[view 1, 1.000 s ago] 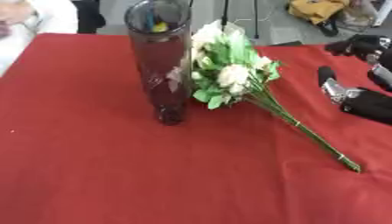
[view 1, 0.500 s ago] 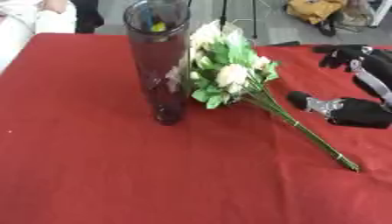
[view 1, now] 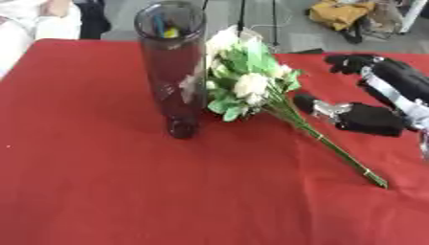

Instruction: Arrange flowers into the vase.

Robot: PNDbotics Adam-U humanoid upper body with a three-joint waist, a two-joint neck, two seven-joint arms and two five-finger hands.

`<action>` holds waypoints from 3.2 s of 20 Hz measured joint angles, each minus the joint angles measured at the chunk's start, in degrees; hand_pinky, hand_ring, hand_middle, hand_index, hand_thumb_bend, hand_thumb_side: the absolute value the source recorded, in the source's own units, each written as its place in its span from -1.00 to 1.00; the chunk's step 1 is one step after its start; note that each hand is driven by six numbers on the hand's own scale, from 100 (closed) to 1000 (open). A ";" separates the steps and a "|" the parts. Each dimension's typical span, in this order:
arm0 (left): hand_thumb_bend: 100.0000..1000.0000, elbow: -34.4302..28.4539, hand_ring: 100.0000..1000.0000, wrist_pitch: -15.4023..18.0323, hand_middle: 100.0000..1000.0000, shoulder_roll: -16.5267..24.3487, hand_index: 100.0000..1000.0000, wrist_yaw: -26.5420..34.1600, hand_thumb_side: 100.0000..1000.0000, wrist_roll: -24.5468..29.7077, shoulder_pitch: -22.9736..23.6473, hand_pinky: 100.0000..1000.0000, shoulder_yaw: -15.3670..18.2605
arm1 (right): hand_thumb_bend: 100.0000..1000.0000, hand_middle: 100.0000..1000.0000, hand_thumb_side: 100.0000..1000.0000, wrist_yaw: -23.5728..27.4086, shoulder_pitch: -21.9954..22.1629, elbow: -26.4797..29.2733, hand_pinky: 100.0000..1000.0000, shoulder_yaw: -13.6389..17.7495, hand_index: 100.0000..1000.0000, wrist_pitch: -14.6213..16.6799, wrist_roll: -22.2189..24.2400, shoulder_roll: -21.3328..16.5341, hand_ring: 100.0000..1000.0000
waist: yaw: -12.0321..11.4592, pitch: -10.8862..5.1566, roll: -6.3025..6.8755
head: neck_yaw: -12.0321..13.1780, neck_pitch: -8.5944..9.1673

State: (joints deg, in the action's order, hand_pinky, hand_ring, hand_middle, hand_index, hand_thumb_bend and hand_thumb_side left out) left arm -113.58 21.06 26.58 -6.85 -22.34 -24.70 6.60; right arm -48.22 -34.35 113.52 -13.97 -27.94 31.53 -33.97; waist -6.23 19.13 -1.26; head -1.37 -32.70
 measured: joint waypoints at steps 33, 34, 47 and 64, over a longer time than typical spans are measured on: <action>-1.00 0.00 0.87 -0.49 0.88 0.18 0.82 0.03 1.00 0.19 1.46 0.64 -0.05 | -0.39 0.56 0.72 -7.09 -2.48 -9.61 0.36 -7.80 0.91 -3.81 3.20 6.01 0.64 | 1.06 -0.99 -0.97 | 0.09 2.08; -1.00 0.00 0.87 -0.49 0.87 0.19 0.82 0.03 1.00 0.19 1.47 0.64 -0.06 | -0.40 0.56 0.72 -7.41 -2.48 -10.03 0.36 -7.97 0.91 -3.73 3.28 6.04 0.64 | 1.02 -0.89 -0.98 | 0.01 2.09; -1.00 0.00 0.87 -0.39 0.87 0.59 0.82 0.03 1.00 0.28 1.47 0.64 -0.28 | -0.48 0.54 0.75 -8.06 -2.47 -14.77 0.34 -8.68 0.90 -3.80 2.19 7.52 0.63 | 0.87 -0.01 -0.95 | 0.13 2.33; -1.00 0.00 0.87 -0.20 0.86 0.55 0.80 -0.30 1.00 0.32 1.67 0.65 -0.37 | -0.53 0.57 0.83 -16.36 -2.97 -16.54 0.33 -7.16 0.92 -5.19 -5.39 8.76 0.64 | 0.94 3.03 -0.52 | 0.09 5.07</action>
State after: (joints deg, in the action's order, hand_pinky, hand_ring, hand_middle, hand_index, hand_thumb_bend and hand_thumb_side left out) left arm -113.58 20.86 27.13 -7.15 -22.01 -23.04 6.23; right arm -64.57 -37.31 96.98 -21.13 -33.13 26.14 -25.21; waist -5.29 22.15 -1.78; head -1.27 -27.64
